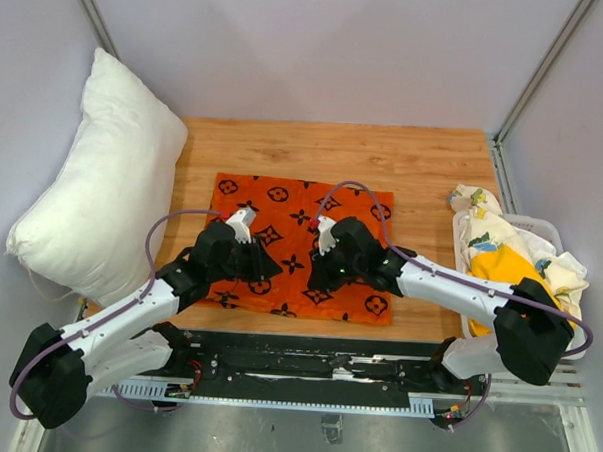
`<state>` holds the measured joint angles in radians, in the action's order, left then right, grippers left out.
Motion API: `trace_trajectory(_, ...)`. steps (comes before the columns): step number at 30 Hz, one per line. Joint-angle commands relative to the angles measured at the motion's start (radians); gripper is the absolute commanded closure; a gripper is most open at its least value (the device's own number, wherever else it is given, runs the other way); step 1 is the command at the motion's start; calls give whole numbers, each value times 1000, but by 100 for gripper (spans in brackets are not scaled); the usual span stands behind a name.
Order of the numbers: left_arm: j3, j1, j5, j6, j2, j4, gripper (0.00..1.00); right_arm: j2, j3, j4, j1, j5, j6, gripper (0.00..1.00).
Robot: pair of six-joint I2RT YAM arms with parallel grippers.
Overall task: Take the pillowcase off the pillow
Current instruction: Fold the pillowcase at the center of the board.
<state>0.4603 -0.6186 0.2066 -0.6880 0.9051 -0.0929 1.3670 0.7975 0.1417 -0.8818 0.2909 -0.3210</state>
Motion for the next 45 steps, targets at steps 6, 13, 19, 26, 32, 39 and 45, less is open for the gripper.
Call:
trace_trajectory(6, -93, -7, 116, 2, 71, 179, 100, 118, 40, -235, 1, 194, -111, 99)
trace_trajectory(13, -253, -6, 13, -130, 39, 145, 100, 225, -92, -329, 28, 262, -238, 99)
trace_trajectory(19, -268, 2, -209, -227, 22, -52, 100, 230, -238, -263, 180, 281, -285, 99)
trace_trajectory(26, -237, 200, -312, -208, 28, -186, 100, 163, -359, -126, 355, 223, -300, 99)
trace_trajectory(32, -185, 270, -348, -224, 43, -276, 100, 17, -328, 129, 403, 64, -253, 99)
trace_trajectory(39, -144, 276, -460, -376, 120, -412, 100, -108, -329, 265, 492, -41, -266, 99)
trace_trajectory(45, -28, 276, -324, -156, 148, -237, 100, -183, -272, 230, 510, -52, -272, 99)
